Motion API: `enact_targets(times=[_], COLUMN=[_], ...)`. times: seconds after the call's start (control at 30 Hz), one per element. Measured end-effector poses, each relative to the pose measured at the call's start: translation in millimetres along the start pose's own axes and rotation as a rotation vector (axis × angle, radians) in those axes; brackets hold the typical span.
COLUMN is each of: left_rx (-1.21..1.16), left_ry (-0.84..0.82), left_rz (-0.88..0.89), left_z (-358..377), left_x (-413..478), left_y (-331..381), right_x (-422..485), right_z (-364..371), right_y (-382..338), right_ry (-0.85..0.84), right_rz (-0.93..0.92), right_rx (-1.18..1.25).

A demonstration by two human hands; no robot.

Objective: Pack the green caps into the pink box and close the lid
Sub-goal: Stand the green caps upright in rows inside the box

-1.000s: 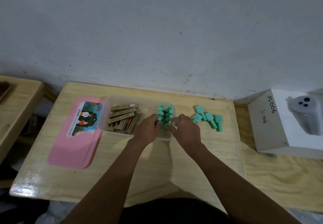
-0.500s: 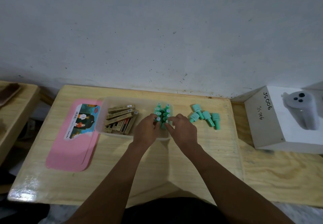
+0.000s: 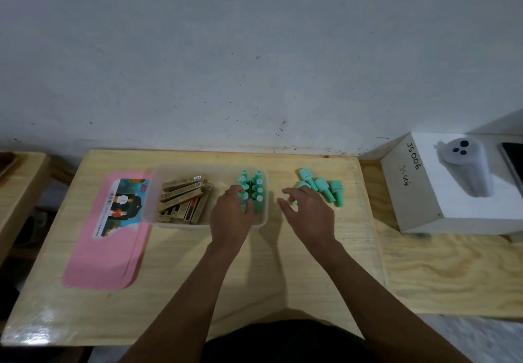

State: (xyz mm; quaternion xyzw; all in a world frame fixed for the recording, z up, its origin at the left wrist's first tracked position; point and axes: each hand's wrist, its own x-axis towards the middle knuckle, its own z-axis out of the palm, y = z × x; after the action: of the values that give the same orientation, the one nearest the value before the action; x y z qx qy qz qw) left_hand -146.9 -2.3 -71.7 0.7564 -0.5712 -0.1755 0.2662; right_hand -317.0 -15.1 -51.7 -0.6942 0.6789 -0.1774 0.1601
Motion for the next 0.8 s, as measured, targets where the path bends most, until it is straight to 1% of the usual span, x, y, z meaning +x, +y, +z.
enact_targets(times=[0.07, 0.13, 0.27, 0.33, 0.37, 0.43, 0.5, 0.57, 0.63, 0.73, 0.8], left_rx=[-0.035, -0.100, -0.189, -0.235, -0.247, -0.225, -0.102, 0.032, 0.104, 0.164, 0.162], left_ry=[0.061, 0.053, -0.113, -0.215, -0.270, -0.369, -0.444, -0.492, -0.486, -0.415, -0.373], left_rz=[0.070, 0.155, 0.306, 0.326, 0.300, 0.176, 0.052, -0.034, -0.081, -0.070, -0.068], left_z=[0.2, 1.7, 16.6, 30.9, 40.0, 59.0, 77.6, 90.9, 99.4, 107.5, 110.6], left_x=[-7.2, -13.7, -16.6, -12.9, -10.1, -2.6, 5.4, 9.7, 11.4, 12.7, 14.5], left_y=[11.7, 26.7, 57.1, 71.2, 76.9, 84.7, 86.8, 85.5, 82.5, 78.0, 77.2], right_x=[-5.0, -10.3, -16.1, -14.7, -12.6, -5.7, 2.2, 10.2, 18.2, 29.0, 34.7], right_z=[-6.9, -12.6, -22.8, -25.0, -25.2, -24.5, -23.5, -21.7, -19.2, -15.1, -13.4], right_y=[24.9, 53.8, 107.2, 125.8, 132.5, 141.8, 146.8, 148.4, 147.3, 144.1, 143.6], right_ry=[0.012, -0.013, -0.106, -0.136, -0.145, -0.168, -0.189, -0.203, -0.218, -0.218, -0.215], right_rz=[0.088, 0.190, 0.414, 0.501, 0.534, 0.581, 0.602, 0.587, 0.559, 0.536, 0.543], right_rx=[0.006, -0.002, 0.032, 0.090, 0.110, 0.145, 0.177, 0.187, 0.190, 0.167, 0.115])
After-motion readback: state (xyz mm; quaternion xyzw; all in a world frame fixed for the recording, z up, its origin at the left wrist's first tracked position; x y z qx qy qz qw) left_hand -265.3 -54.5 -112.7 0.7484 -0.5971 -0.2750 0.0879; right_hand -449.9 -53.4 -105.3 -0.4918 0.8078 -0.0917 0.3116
